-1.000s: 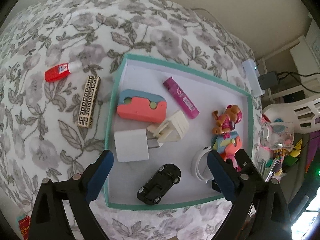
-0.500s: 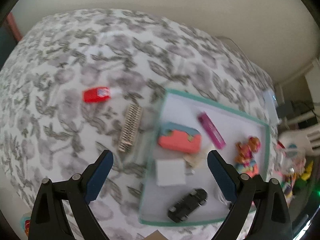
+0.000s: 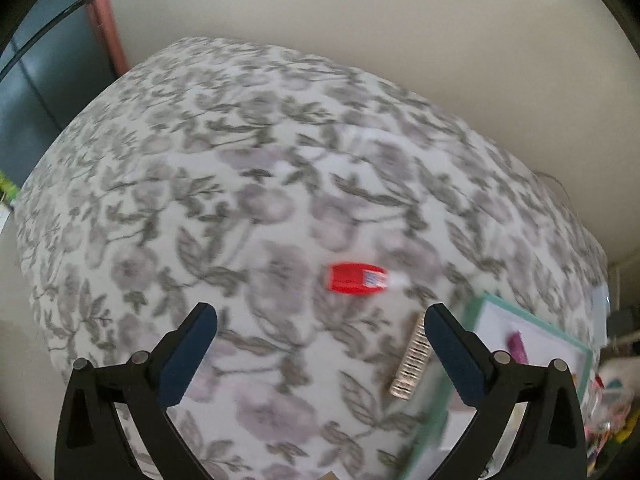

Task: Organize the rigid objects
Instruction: 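Withdraw both grippers from the tray toward the red glue bottle and gold bracelet, then grasp the red glue bottle with the left gripper while the right gripper grasps the gold bracelet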

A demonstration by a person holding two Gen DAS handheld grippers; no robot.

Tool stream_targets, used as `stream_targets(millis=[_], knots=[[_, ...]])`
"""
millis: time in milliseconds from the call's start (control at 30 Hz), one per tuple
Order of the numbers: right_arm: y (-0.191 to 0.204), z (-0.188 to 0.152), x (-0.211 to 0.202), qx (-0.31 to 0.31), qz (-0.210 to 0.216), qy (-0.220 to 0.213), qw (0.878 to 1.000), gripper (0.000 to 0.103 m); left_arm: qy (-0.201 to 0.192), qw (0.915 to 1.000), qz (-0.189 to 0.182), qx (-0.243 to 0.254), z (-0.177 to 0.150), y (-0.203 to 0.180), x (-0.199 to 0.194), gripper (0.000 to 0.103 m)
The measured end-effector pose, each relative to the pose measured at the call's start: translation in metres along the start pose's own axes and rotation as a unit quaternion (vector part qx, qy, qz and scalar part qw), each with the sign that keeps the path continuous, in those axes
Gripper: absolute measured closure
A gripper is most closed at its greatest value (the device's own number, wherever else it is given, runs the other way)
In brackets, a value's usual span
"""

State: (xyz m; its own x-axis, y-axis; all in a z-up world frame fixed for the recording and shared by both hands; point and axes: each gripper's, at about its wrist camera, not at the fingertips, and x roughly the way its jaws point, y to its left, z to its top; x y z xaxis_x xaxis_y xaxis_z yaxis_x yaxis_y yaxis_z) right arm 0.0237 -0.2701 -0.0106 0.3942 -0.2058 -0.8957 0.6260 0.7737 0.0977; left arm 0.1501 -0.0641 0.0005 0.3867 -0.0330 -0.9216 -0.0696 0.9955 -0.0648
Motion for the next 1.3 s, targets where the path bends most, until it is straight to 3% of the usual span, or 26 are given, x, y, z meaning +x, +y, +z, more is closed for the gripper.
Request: stream_targets(millis=[300,733,1100,1300], knots=[[0.056,0.0,0.0,-0.063,0.013,-0.009,0.998,0.0,0.011,0.9998,0.007,-0.018,0.009,0.023,0.012,0.0],[0.096,0.01,0.022,-0.095,0.013,0.007,0.995,0.0,0.034,0.9992,0.021,-0.004,0.025,0.032,0.04,0.0],[0.106,0.026,0.05,-0.091,0.01,0.023,0.995,0.0,0.067,0.997,0.011,0.037,0.03,0.001,0.08,0.0],[0.102,0.037,0.065,-0.076,0.014,0.027,0.997,0.0,0.083,0.9952,-0.024,0.046,0.029,-0.02,0.093,0.0]])
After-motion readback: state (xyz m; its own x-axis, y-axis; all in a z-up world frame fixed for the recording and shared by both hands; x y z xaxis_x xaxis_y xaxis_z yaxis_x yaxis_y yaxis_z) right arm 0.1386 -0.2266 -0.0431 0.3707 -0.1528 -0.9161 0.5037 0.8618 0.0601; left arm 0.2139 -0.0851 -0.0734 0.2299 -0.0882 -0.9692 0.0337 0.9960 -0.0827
